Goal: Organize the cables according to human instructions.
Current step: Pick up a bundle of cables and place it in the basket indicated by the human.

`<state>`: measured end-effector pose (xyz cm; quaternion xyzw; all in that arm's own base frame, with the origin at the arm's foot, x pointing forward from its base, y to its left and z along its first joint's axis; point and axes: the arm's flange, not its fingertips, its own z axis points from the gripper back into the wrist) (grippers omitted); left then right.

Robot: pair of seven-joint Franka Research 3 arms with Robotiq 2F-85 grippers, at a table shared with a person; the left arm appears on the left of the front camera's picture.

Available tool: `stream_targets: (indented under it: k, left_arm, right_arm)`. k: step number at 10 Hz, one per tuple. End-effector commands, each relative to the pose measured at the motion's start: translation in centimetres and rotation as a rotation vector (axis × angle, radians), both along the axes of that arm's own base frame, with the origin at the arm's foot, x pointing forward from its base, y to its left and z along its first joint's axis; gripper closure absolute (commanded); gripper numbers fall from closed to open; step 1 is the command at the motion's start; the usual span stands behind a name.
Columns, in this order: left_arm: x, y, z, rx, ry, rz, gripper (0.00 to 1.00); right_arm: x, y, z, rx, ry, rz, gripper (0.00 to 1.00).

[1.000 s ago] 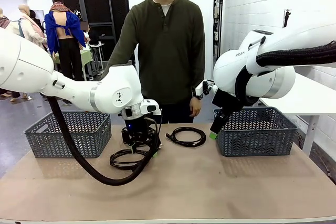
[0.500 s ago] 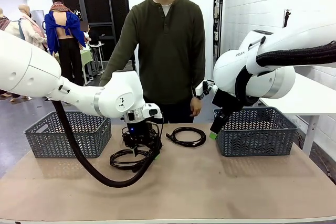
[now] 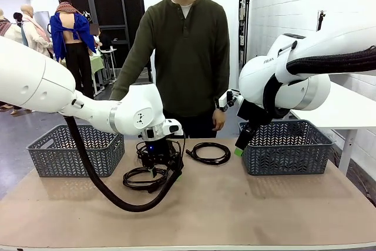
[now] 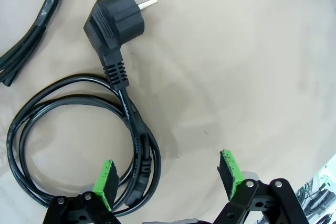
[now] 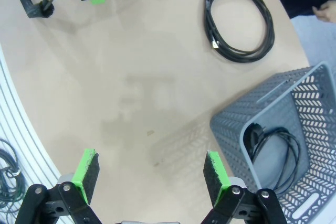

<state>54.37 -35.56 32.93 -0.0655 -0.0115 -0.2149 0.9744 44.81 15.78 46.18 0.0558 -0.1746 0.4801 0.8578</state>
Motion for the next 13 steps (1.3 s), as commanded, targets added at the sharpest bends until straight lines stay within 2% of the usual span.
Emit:
stream_targets:
  k: [1, 3, 4, 9, 10, 13]
  left_arm:
    - [0.64, -0.35, -0.16, 0.046, -0.014, 0.039, 0.0]
    - [0.87, -0.31, -0.63, 0.041, 0.002, 0.045, 0.0]
    - [0.92, -0.37, -0.81, 0.037, 0.006, 0.043, 0.04]
    - [0.88, -0.23, -0.87, 0.045, 0.007, 0.052, 0.97]
    - [0.85, -0.2, -0.84, 0.046, 0.007, 0.056, 1.0]
    - [0.54, -0.38, -0.46, 0.055, 0.007, 0.067, 1.0]
  right_arm:
    - [-0.01, -0.04, -0.16, -0.001, 0.0, -0.004, 0.0]
    - [-0.01, -0.04, -0.16, -0.001, 0.0, -0.004, 0.0]
    - [-0.01, -0.04, -0.16, -0.001, 0.0, -0.004, 0.0]
    - [-0.01, -0.04, -0.16, -0.001, 0.0, -0.004, 0.0]
    - [-0.01, -0.04, -0.16, -0.001, 0.0, -0.004, 0.0]
    - [-0.01, -0.04, -0.16, -0.001, 0.0, -0.004, 0.0]
